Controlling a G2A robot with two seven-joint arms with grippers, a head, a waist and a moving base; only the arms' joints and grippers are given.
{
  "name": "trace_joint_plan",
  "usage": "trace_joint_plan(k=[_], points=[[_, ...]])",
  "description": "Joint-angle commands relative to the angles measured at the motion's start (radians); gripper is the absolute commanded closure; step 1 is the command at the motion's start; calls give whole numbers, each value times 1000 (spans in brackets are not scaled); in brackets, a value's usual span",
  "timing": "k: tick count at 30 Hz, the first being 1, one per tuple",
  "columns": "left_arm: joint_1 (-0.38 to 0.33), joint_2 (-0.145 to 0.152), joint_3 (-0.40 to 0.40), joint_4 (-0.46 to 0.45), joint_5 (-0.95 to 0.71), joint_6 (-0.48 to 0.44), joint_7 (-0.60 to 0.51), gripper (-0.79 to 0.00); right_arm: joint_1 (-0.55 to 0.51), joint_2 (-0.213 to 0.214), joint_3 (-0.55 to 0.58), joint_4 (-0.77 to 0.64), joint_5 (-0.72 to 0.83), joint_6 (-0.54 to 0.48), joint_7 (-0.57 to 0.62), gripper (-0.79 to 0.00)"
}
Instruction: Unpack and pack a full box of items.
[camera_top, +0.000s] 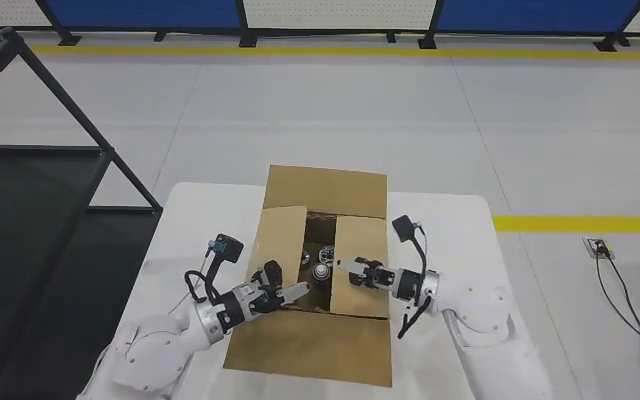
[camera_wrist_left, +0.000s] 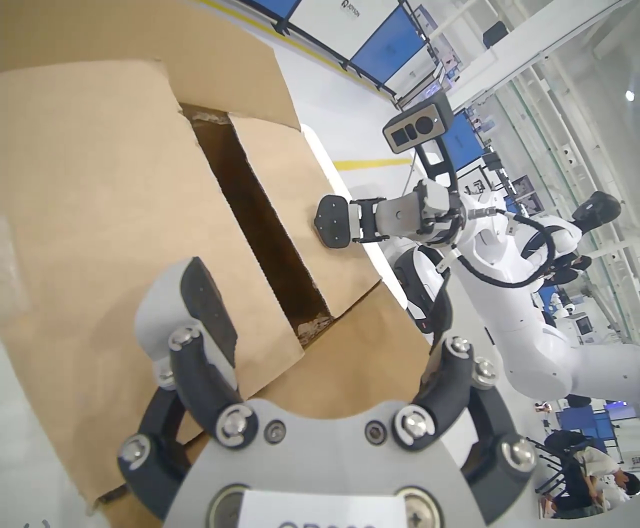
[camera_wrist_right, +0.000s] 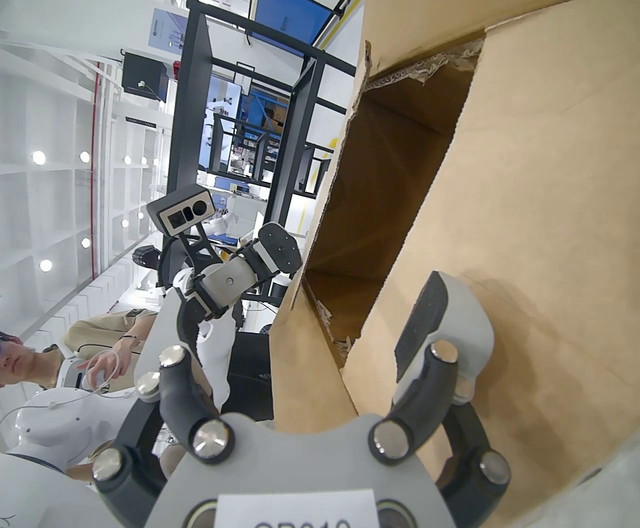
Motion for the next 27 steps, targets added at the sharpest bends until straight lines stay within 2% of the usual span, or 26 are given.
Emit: trace_joint_plan(k=[1, 9, 27], points=[[-3, 1, 4, 6, 4, 0, 1, -785, 2, 2, -14, 0, -19, -4, -10, -785], [-11, 0, 23, 38, 2, 15, 17, -785, 2, 9, -52, -8, -68, -10, -62, -785], [-41, 0, 66, 87, 15, 27, 24, -785, 7, 29, -79, -7, -59, -11, -74, -785]])
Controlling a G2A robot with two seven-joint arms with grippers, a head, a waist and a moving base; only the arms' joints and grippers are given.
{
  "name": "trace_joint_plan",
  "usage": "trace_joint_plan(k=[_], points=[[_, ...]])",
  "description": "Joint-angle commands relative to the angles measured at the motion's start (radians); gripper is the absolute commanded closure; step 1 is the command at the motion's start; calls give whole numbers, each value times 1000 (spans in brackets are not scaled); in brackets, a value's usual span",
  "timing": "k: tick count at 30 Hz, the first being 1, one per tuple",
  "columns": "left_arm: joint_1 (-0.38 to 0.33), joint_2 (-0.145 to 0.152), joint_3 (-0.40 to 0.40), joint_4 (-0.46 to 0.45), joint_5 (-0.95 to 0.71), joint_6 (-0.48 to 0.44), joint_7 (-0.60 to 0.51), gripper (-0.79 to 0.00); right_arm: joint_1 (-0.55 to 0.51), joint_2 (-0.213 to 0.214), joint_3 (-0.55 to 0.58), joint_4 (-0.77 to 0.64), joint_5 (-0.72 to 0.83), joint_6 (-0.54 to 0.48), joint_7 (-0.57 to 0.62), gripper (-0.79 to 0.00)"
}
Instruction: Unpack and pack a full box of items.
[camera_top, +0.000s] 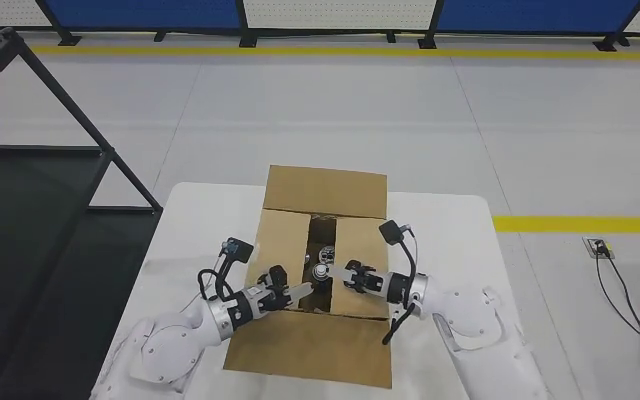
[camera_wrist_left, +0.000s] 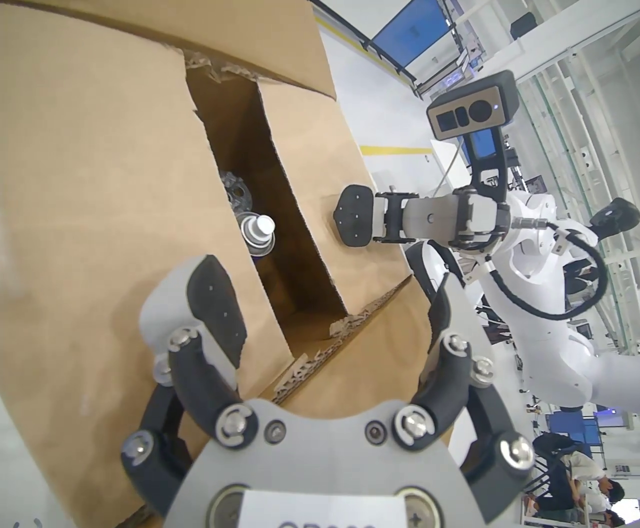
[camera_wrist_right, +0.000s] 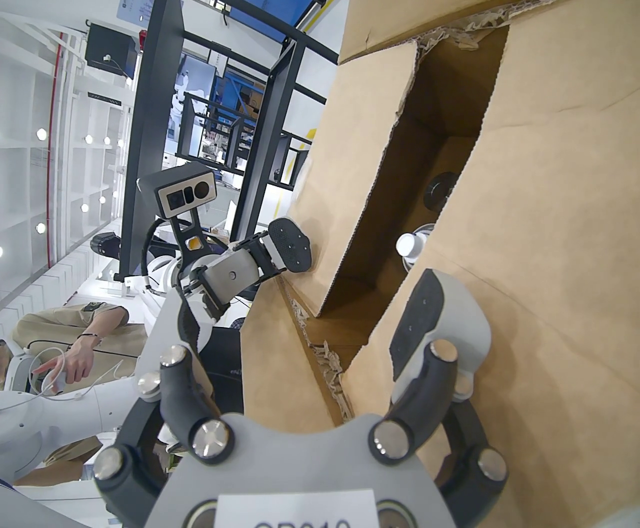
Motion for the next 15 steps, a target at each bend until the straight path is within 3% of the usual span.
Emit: trace_joint_plan(k=[1, 10, 15], points=[[3, 1, -3, -7, -3, -6, 4, -785, -1, 2, 0, -3, 9, -3, -2, -785], [52, 12, -68, -104, -37, -66, 23, -785, -6, 15, 33, -34, 105, -16, 17, -785], [113, 25, -155, -171, -112, -145, 6, -785, -3, 24, 63, -52, 181, -29, 30, -785]])
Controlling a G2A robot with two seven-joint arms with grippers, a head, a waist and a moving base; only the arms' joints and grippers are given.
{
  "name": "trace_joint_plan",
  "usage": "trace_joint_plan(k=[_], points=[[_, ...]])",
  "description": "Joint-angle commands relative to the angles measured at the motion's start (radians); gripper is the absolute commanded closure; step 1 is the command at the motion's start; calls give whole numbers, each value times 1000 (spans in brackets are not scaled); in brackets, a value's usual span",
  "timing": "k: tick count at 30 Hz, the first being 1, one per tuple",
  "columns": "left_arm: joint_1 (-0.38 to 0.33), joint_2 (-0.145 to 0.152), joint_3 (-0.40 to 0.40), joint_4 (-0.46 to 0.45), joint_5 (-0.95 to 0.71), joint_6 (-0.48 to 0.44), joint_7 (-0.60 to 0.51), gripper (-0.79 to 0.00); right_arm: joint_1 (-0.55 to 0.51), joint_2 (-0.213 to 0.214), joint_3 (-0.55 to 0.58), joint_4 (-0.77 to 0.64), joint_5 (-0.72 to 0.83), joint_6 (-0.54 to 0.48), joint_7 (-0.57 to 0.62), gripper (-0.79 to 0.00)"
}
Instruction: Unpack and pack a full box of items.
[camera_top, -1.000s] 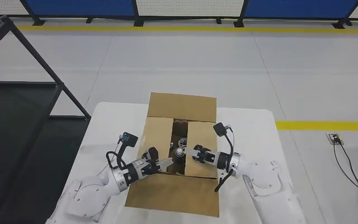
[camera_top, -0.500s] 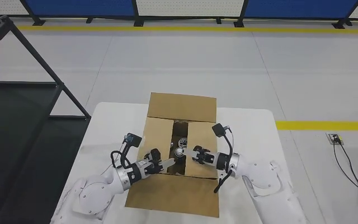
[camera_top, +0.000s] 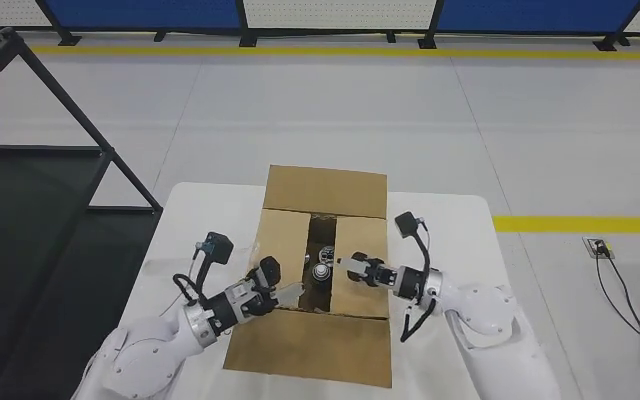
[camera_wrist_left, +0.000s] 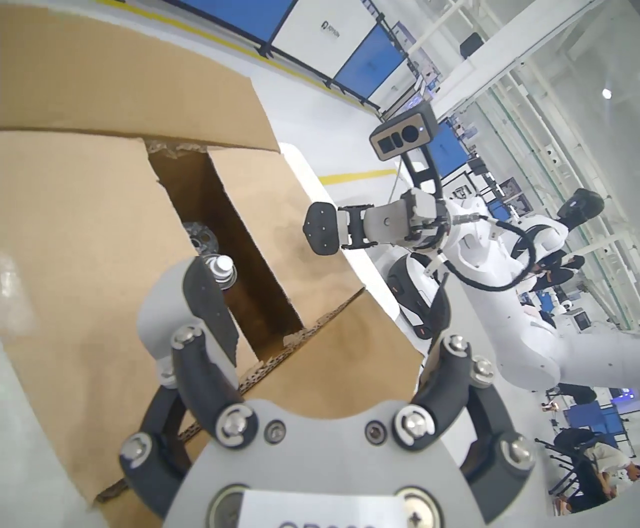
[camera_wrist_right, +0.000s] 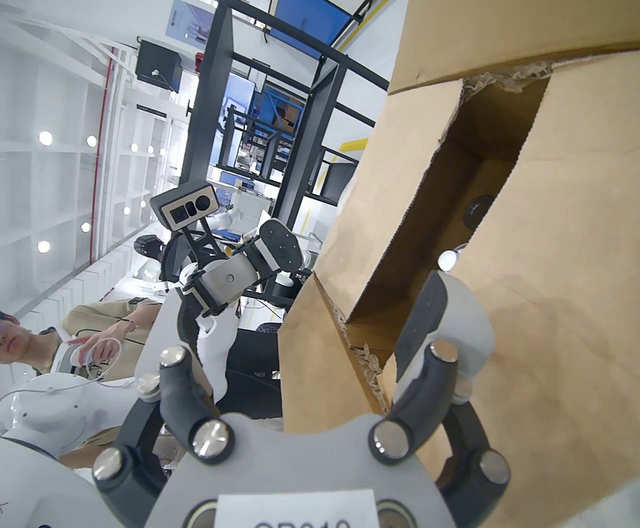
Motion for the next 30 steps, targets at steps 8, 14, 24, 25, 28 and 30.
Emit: trace_joint_plan(k=[8, 14, 24, 25, 28, 30], points=[[164, 34, -246, -35, -216, -168, -146, -785, 67, 14, 52, 49, 39, 23, -39, -785], [315, 51, -403, -28, -322, -269, -218, -785, 186, 15, 55, 197, 39, 47, -119, -785], [383, 57, -463, -22, -363, -303, -263, -785, 230, 21, 64, 262, 16, 90, -128, -785], [383, 57, -463, -22, -363, -303, -263, -785, 230, 21, 64, 262, 16, 90, -128, -785], [383, 57, -463, -22, -363, -303, -263, -785, 230, 21, 64, 262, 16, 90, -128, -785], [383, 57, -463, -22, -363, -303, -263, -785, 230, 21, 64, 262, 16, 90, -128, -785]])
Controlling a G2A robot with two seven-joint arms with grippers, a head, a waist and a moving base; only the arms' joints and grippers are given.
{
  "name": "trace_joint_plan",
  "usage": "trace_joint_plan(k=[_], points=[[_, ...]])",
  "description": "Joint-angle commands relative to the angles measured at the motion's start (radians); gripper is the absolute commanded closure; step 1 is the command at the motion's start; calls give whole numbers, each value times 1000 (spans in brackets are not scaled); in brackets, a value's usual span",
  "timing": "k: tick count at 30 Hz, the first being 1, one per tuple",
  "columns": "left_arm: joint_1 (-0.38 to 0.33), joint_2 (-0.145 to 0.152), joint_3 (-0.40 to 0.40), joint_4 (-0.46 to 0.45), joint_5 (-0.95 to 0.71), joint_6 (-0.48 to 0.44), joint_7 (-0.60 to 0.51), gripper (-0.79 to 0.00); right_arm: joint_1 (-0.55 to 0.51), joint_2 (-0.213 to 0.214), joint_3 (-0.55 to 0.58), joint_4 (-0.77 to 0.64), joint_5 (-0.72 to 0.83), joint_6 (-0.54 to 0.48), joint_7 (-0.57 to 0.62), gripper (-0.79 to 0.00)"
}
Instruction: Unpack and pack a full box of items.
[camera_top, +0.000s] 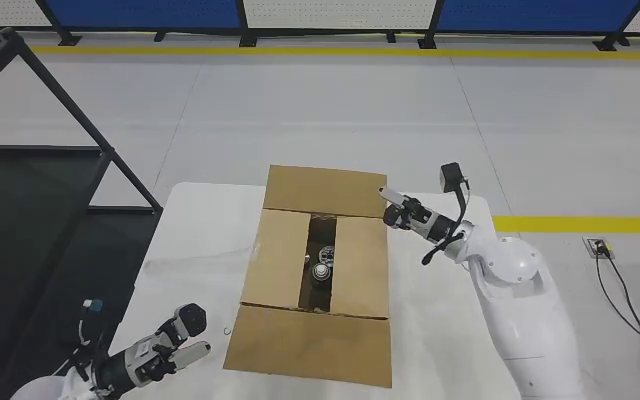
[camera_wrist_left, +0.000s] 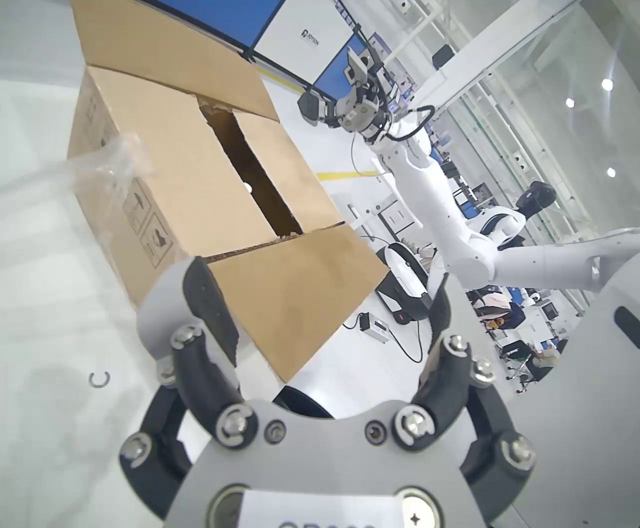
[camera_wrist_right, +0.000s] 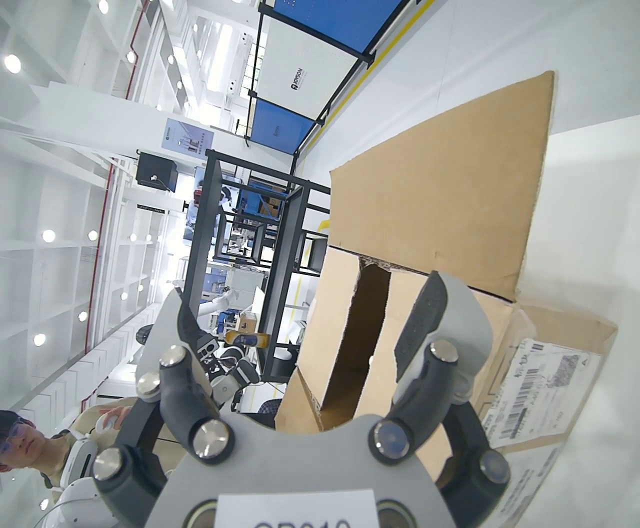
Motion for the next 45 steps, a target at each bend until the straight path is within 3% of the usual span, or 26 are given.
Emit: trace_joint_plan(k=[1, 4, 15, 23, 33, 45], points=[[0, 0, 0, 0, 0, 0, 0, -785, -3, 0, -3, 2, 3, 1, -2, -785], [1, 1, 17, -9, 14, 13, -5, -785, 18, -8, -25, 75, 63, -5, -23, -785], [25, 26, -7, 82, -24, -40, -147, -785, 269, -38, -116, 536, 38, -250, -177, -785], [37, 67, 42, 69, -46, 9, -213, -785, 389, -66, -189, 751, -23, -309, -240, -785], [17, 128, 153, 56, -15, 5, -210, -785, 466, -91, -196, 901, 101, -389, -100, -785], [-6, 195, 221, 57, -4, -46, -159, -785, 496, -90, -167, 933, 205, -471, 28, -785]])
